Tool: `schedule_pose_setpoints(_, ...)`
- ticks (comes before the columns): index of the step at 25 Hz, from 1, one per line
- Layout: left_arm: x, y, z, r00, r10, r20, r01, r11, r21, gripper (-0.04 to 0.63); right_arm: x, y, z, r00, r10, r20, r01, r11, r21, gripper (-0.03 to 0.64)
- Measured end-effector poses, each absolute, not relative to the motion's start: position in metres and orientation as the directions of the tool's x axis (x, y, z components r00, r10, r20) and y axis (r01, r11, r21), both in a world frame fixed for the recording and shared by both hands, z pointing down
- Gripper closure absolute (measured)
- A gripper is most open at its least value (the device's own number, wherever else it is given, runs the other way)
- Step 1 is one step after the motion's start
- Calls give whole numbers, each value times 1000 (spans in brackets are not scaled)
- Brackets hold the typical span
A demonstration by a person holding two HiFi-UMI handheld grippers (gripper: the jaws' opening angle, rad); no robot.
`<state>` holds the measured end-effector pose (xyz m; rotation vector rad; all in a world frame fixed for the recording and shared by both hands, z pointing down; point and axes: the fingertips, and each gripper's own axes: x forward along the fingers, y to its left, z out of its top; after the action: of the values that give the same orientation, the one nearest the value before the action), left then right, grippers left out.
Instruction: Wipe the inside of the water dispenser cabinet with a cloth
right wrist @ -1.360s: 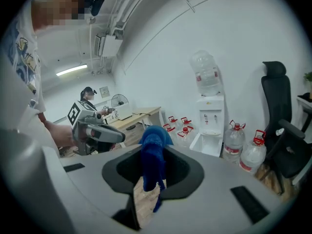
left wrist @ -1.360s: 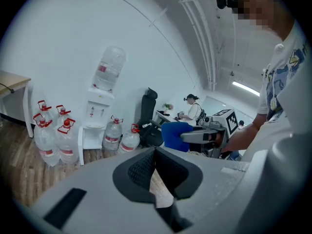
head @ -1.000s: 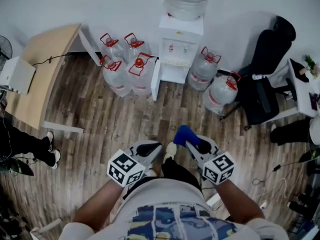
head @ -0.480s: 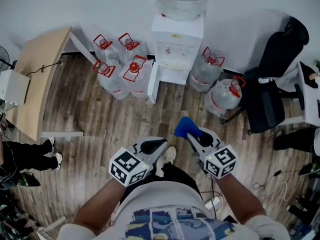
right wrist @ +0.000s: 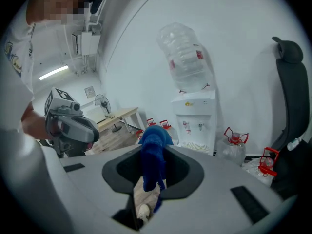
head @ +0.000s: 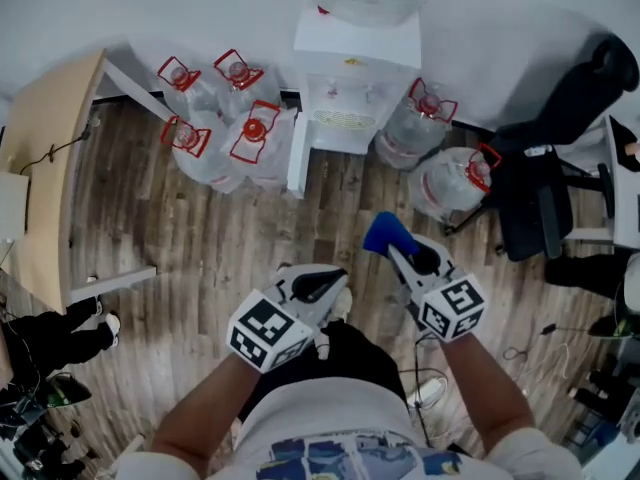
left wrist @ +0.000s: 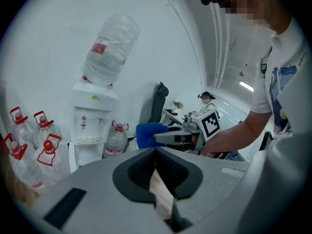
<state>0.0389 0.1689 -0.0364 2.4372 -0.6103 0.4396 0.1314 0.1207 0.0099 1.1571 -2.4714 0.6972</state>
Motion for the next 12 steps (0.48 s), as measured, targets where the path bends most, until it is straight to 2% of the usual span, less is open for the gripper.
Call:
schedule_pose_setpoints(6,37,106,11,862,-282,421,-468,-763,447,592,105,49,60,-607,-604,516,-779,581,-236,532)
schedule_pose_setpoints(12,81,44,100,874,-282,396,-449,-780,437,592,93,-34,168,-645,-525,556,-712,676,-189,531)
